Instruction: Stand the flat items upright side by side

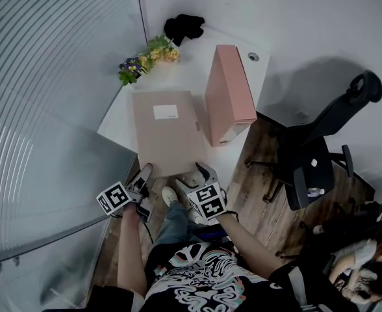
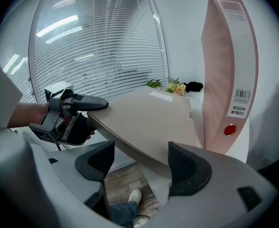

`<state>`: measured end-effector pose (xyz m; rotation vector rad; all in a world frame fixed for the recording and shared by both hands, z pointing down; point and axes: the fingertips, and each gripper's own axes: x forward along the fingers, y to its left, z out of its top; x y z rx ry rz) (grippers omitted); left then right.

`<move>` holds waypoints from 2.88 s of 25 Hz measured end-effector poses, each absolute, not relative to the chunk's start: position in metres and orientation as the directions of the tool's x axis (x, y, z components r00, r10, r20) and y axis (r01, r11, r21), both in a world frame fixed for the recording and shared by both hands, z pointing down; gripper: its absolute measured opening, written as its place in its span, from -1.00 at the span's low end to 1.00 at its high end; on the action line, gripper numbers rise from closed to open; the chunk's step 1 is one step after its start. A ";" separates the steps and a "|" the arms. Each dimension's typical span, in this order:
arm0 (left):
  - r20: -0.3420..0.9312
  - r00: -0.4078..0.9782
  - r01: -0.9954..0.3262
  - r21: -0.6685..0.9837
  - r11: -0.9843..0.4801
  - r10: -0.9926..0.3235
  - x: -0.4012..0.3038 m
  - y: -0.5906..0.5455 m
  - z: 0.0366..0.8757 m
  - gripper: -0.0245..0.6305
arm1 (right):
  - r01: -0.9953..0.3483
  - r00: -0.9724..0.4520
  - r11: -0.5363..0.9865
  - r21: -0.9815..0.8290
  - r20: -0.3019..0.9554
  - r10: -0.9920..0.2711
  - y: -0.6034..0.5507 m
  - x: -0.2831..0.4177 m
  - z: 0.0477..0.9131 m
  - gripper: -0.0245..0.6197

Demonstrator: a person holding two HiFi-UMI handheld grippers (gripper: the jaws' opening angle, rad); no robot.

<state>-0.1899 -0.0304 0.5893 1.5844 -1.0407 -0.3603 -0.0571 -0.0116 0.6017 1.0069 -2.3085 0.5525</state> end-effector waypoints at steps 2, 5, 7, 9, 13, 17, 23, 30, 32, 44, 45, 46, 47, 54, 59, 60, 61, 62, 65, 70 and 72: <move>0.293 0.559 -0.428 0.903 0.034 -0.776 -0.190 -0.032 0.584 -0.04 | -0.751 -0.571 0.645 -0.143 0.632 -0.524 -0.011 -0.060 0.598 0.15; 0.291 0.562 -0.430 0.902 0.027 -0.775 -0.191 -0.032 0.580 -0.04 | -0.730 -0.578 0.674 -0.112 0.629 -0.520 -0.010 -0.069 0.592 0.15; 0.291 0.568 -0.429 0.903 0.025 -0.770 -0.190 -0.032 0.579 -0.04 | -0.710 -0.582 0.700 -0.075 0.622 -0.524 -0.009 -0.076 0.587 0.11; 0.291 0.573 -0.428 0.904 0.023 -0.766 -0.188 -0.032 0.577 -0.04 | -0.687 -0.594 0.725 -0.047 0.610 -0.524 -0.009 -0.085 0.581 0.10; 0.285 0.577 -0.427 0.904 0.015 -0.765 -0.183 -0.031 0.572 -0.04 | -0.636 -0.632 0.772 0.010 0.567 -0.528 -0.010 -0.103 0.567 0.01; 0.282 0.585 -0.428 0.904 0.007 -0.761 -0.180 -0.032 0.568 -0.05 | -0.577 -0.654 0.813 0.074 0.554 -0.515 -0.008 -0.119 0.561 0.00; 0.280 0.586 -0.429 0.903 0.002 -0.760 -0.179 -0.034 0.561 -0.05 | -0.540 -0.673 0.836 0.098 0.547 -0.498 -0.007 -0.128 0.557 -0.16; 0.269 0.582 -0.428 0.904 -0.008 -0.768 -0.180 -0.040 0.551 -0.06 | -0.544 -0.700 0.838 0.031 0.533 -0.475 -0.013 -0.127 0.550 -0.16; 0.264 0.581 -0.431 0.902 -0.015 -0.770 -0.180 -0.042 0.547 -0.05 | -0.556 -0.707 0.831 0.002 0.525 -0.474 -0.015 -0.127 0.548 -0.16; 0.224 0.562 -0.463 0.883 -0.078 -0.796 -0.177 -0.057 0.511 -0.05 | -0.594 -0.756 0.793 -0.136 0.429 -0.494 -0.029 -0.123 0.529 -0.16; 0.212 0.561 -0.456 0.886 -0.085 -0.800 -0.176 -0.058 0.507 -0.06 | -0.595 -0.761 0.790 -0.149 0.419 -0.495 -0.031 -0.122 0.526 -0.15; 0.201 0.560 -0.451 0.888 -0.092 -0.804 -0.176 -0.058 0.503 -0.07 | -0.595 -0.766 0.787 -0.162 0.410 -0.494 -0.032 -0.120 0.524 -0.15; 0.192 0.557 -0.449 0.888 -0.098 -0.808 -0.175 -0.058 0.499 -0.07 | -0.594 -0.772 0.785 -0.176 0.402 -0.493 -0.032 -0.119 0.521 -0.15; 0.155 0.555 -0.441 0.888 -0.131 -0.818 -0.168 -0.060 0.481 -0.13 | -0.596 -0.788 0.764 -0.248 0.361 -0.498 -0.036 -0.111 0.510 -0.15; 0.144 0.556 -0.436 0.889 -0.140 -0.819 -0.163 -0.061 0.476 -0.15 | -0.601 -0.790 0.750 -0.275 0.348 -0.505 -0.037 -0.106 0.508 -0.15; 0.141 0.557 -0.435 0.889 -0.143 -0.818 -0.162 -0.061 0.475 -0.15 | -0.599 -0.792 0.750 -0.281 0.344 -0.504 -0.037 -0.105 0.507 -0.15; 0.138 0.558 -0.434 0.889 -0.146 -0.818 -0.160 -0.062 0.473 -0.15 | -0.596 -0.796 0.750 -0.287 0.339 -0.502 -0.037 -0.104 0.506 -0.15; 0.134 0.559 -0.433 0.889 -0.149 -0.818 -0.159 -0.062 0.471 -0.15 | -0.592 -0.799 0.750 -0.294 0.335 -0.499 -0.038 -0.103 0.505 -0.15; 0.121 0.559 -0.426 0.890 -0.159 -0.820 -0.157 -0.061 0.465 -0.15 | -0.583 -0.808 0.749 -0.315 0.324 -0.492 -0.038 -0.102 0.502 -0.15; 0.104 0.560 -0.427 0.887 -0.179 -0.822 -0.157 -0.062 0.458 -0.15 | -0.568 -0.820 0.747 -0.345 0.307 -0.482 -0.039 -0.103 0.500 -0.15; 0.101 0.561 -0.426 0.886 -0.182 -0.822 -0.155 -0.061 0.456 -0.15 | -0.563 -0.824 0.747 -0.353 0.304 -0.477 -0.039 -0.102 0.500 -0.15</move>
